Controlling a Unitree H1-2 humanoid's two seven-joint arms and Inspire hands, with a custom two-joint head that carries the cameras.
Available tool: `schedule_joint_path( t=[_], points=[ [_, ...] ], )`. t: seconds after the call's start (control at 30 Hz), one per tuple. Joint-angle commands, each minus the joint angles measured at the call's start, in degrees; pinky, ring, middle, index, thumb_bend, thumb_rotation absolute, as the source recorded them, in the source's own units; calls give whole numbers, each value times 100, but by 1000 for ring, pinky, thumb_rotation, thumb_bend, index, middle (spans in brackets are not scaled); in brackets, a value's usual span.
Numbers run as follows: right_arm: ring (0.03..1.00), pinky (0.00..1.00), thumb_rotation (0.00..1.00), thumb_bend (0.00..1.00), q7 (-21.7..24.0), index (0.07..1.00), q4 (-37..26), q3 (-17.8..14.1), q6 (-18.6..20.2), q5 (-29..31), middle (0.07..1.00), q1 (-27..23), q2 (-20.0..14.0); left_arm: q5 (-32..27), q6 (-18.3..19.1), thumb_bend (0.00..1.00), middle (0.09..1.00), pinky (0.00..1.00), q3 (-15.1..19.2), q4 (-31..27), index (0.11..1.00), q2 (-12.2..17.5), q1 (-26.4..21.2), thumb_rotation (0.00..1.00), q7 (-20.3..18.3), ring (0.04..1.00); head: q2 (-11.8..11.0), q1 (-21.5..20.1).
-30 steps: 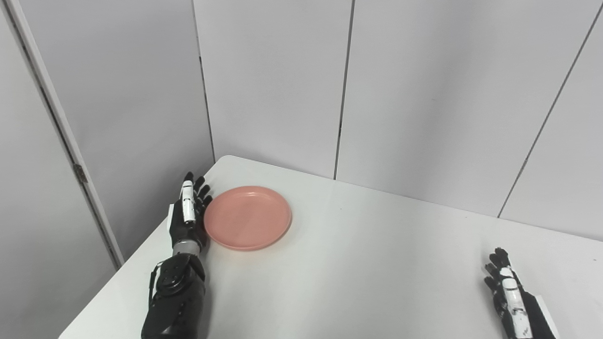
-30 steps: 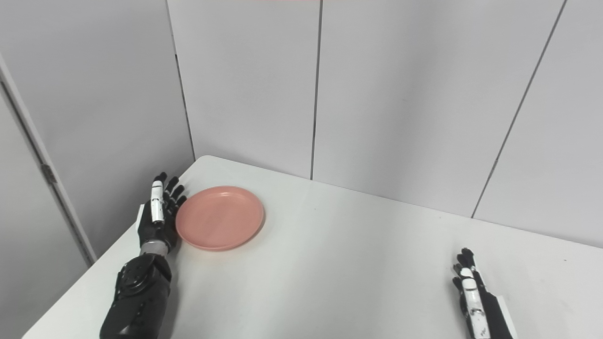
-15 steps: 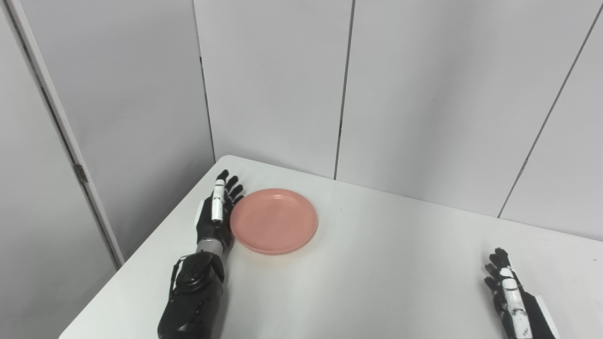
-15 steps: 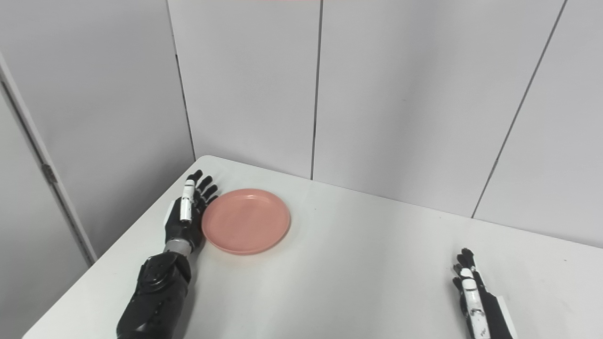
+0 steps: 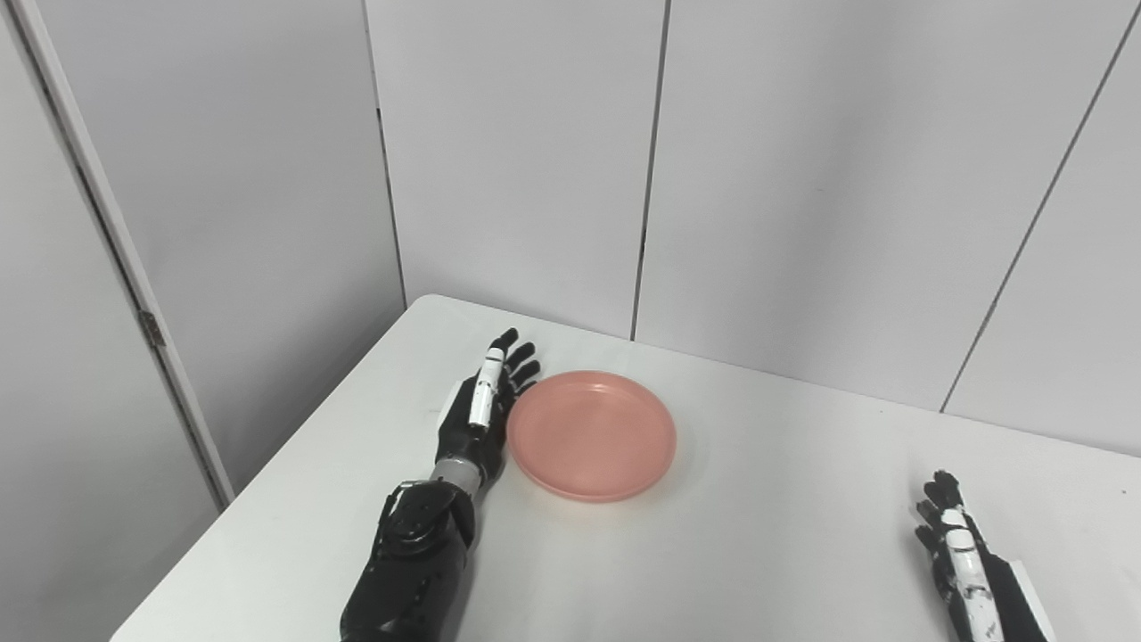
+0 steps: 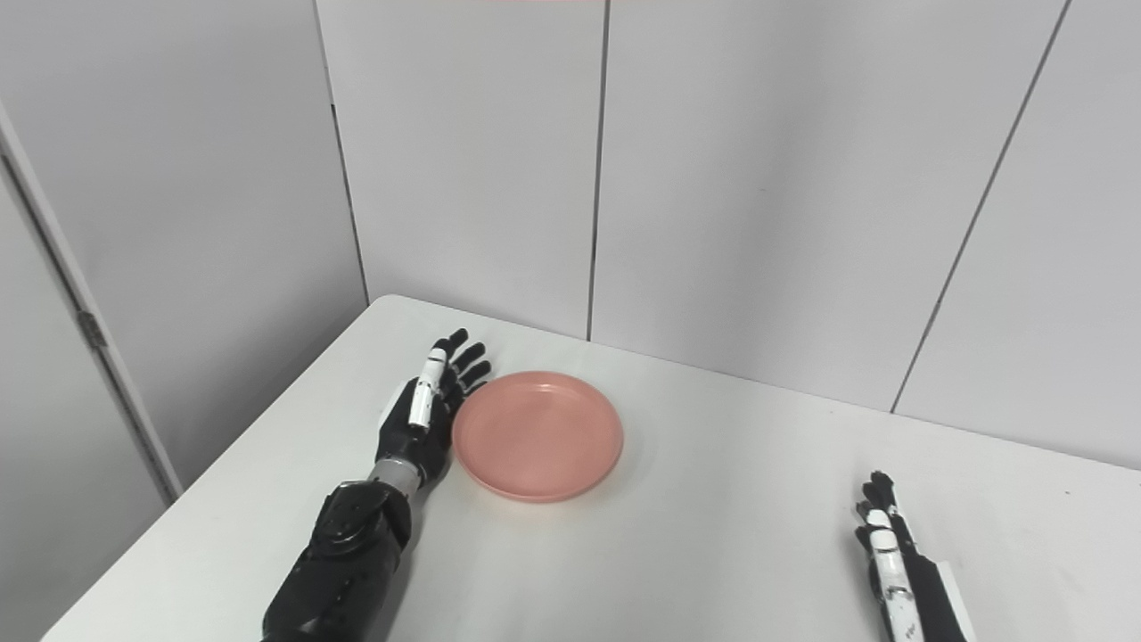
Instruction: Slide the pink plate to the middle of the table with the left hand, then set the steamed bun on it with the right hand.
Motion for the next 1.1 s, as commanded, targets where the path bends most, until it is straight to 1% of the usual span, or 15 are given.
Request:
schedule_joint_path(
  t=[0.0, 0.1, 0.2, 0.23, 0.27, 0.37, 0.47, 0.57, 0.63, 0.8, 0.93, 1.07],
  points=[
    [1000, 1000, 1000, 167, -49, 1000, 205, 54, -96, -28, 1000, 277, 110, -86, 518, 404, 923, 908, -77, 33, 929, -157, 236, 1000, -116, 916, 1, -101],
    [1000, 1000, 1000, 182, -72, 1000, 283, 49, -152, -47, 1000, 268, 159, -132, 635, 408, 924, 926, -168, -184, 924, -229, 314, 1000, -273, 919, -14, -201],
    [1000, 1000, 1000, 197, -114, 1000, 355, 79, -208, -124, 1000, 256, 188, -109, 783, 406, 923, 926, -279, -415, 921, -322, 403, 1000, -330, 918, -52, -456],
    [1000, 1000, 1000, 206, -116, 1000, 372, 84, -221, -139, 1000, 254, 194, -103, 816, 405, 923, 921, -308, -467, 922, -341, 427, 1000, -335, 917, -52, -456],
    [1000, 1000, 1000, 209, -126, 1000, 398, 88, -233, -154, 1000, 249, 207, -134, 879, 405, 923, 919, -349, -542, 922, -379, 464, 1000, -378, 917, -60, -574],
    [997, 1000, 1000, 231, -196, 1000, 400, 110, -171, -236, 1000, 251, 260, -286, 1110, 385, 960, 973, -474, -717, 962, -513, 569, 1000, -605, 957, -56, -772],
    [1000, 1000, 1000, 237, -137, 1000, 397, 102, -136, -169, 1000, 254, 305, -307, 1206, 376, 967, 979, -578, -724, 969, -564, 611, 1000, -736, 960, -55, -855],
    [999, 1000, 1000, 242, -230, 1000, 426, 122, -193, -273, 1000, 263, 353, -307, 1216, 375, 973, 985, -757, -585, 978, -585, 652, 1000, -999, 965, -52, -1010],
    [997, 1000, 1000, 248, -271, 1000, 449, 150, -219, -350, 1000, 260, 363, -289, 1225, 375, 968, 975, -818, -490, 971, -596, 670, 1000, -1081, 960, -52, -1099],
    [981, 1000, 1000, 253, -365, 1000, 462, 159, -228, -462, 996, 268, 407, -325, 1185, 392, 960, 968, -840, -213, 964, -605, 696, 1000, -1286, 954, -27, -1286],
    [984, 1000, 1000, 250, -345, 1000, 455, 168, -211, -458, 999, 267, 418, -347, 1113, 407, 955, 960, -882, -36, 957, -585, 705, 1000, -1509, 947, -23, -1340],
    [989, 1000, 1000, 262, -373, 1000, 477, 153, -184, -449, 1000, 255, 444, -346, 1076, 427, 955, 954, -869, 90, 953, -600, 707, 1000, -1632, 943, -19, -1386]
  ],
)
